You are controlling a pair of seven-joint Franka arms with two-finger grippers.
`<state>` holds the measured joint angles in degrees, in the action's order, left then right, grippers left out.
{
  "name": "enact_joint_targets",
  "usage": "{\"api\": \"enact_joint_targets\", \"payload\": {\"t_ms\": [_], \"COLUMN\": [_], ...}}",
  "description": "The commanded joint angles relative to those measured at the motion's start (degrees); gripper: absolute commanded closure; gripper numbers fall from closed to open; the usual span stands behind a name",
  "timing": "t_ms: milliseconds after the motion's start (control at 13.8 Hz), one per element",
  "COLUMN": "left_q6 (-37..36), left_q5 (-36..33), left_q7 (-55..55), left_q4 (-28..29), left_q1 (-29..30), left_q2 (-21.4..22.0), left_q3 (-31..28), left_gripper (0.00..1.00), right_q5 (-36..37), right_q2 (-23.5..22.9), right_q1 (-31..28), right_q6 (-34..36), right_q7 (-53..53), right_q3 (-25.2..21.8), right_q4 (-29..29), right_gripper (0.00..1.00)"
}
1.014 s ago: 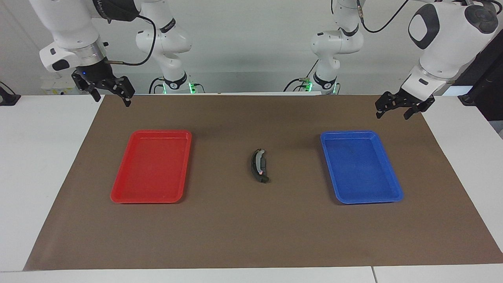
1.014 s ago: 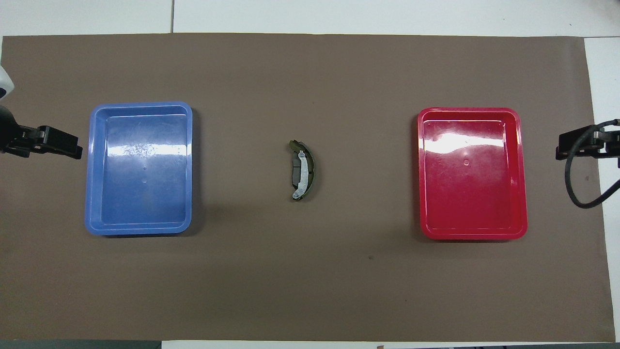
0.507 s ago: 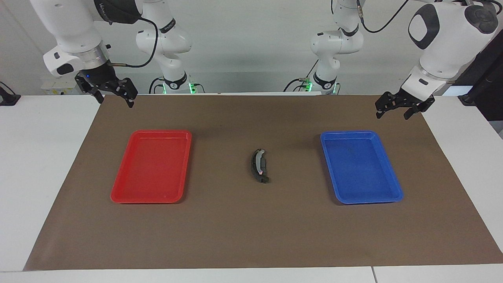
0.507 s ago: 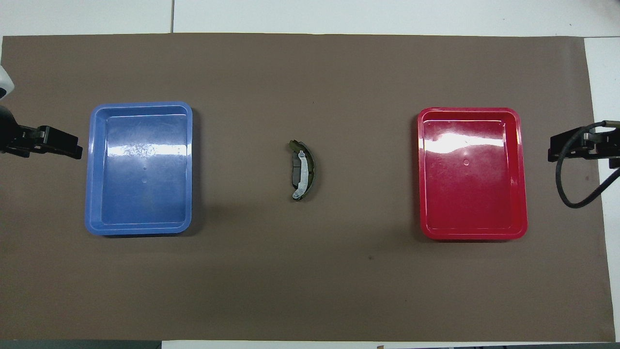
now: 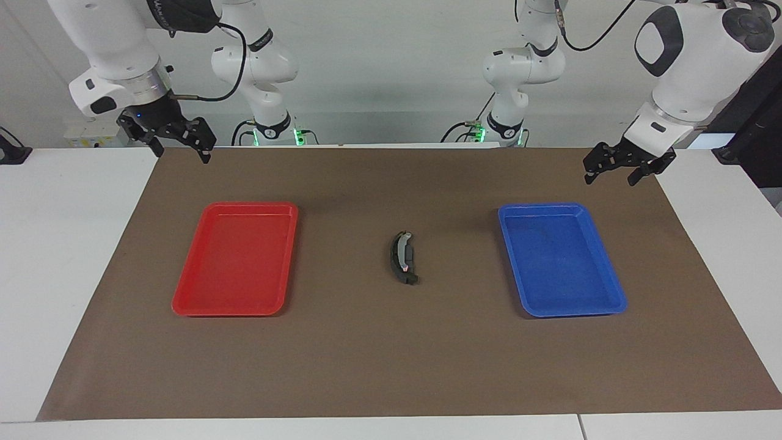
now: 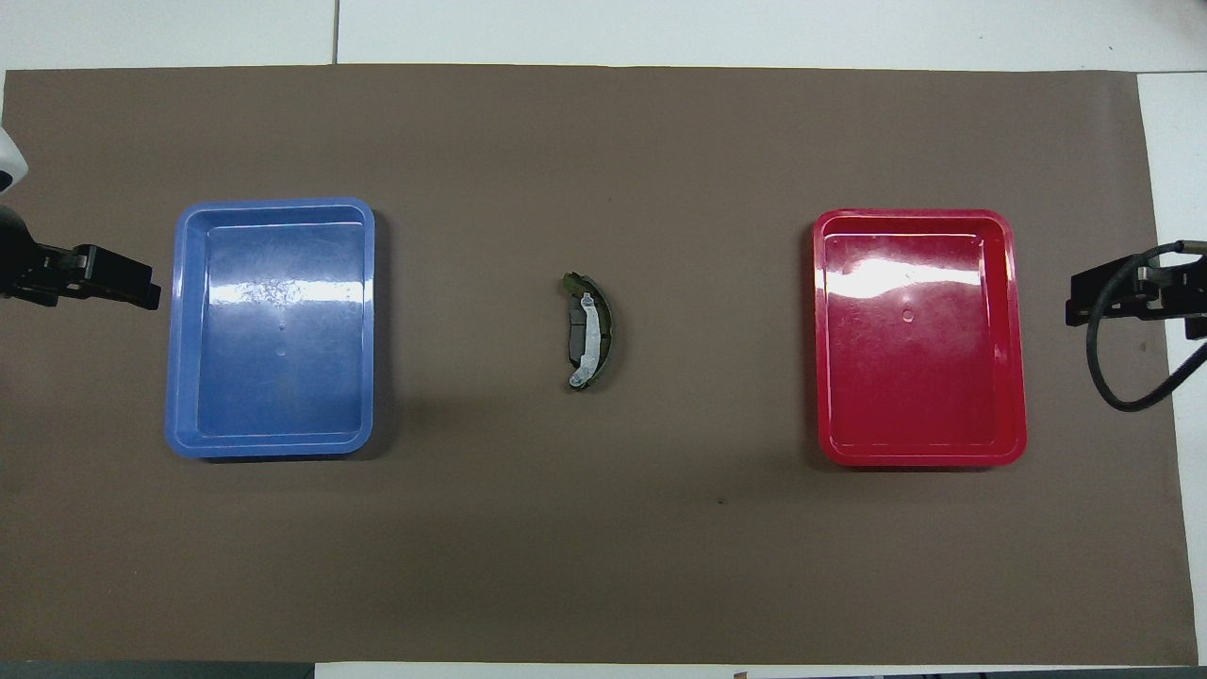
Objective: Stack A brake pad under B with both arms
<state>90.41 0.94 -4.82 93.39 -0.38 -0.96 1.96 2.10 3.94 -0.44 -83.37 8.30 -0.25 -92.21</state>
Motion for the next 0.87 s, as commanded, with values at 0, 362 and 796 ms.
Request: {"api": "enact_joint_targets", "payload": {"t_ms": [0, 362, 796], "left_q6": [-0.1, -0.1, -0.1], "left_q5": [-0.4, -0.4, -0.4], "left_q7": [0.4, 0.5, 0.5], "left_q4": [-0.5, -0.5, -0.5], "left_q1": [0.6, 0.6, 0.6], "left_q2": [-0.1, -0.1, -0.1], "left_q3": [0.3, 0.4, 0.3], "left_gripper": [0.01, 0.01, 0.01], "right_q5": [-1.2, -1.0, -1.0], "right_q2": [-1.7, -1.4, -1.5], "right_q1": [-1.1, -0.9, -0.7], "right_q6": [2.0, -0.6, 0.7], "right_q7": [-2.1, -2.1, -2.1], "right_q3": [0.5, 0.5, 0.7], "right_q4": [3.2, 2.4, 2.9], "right_gripper": [0.0, 0.0, 0.0]}}
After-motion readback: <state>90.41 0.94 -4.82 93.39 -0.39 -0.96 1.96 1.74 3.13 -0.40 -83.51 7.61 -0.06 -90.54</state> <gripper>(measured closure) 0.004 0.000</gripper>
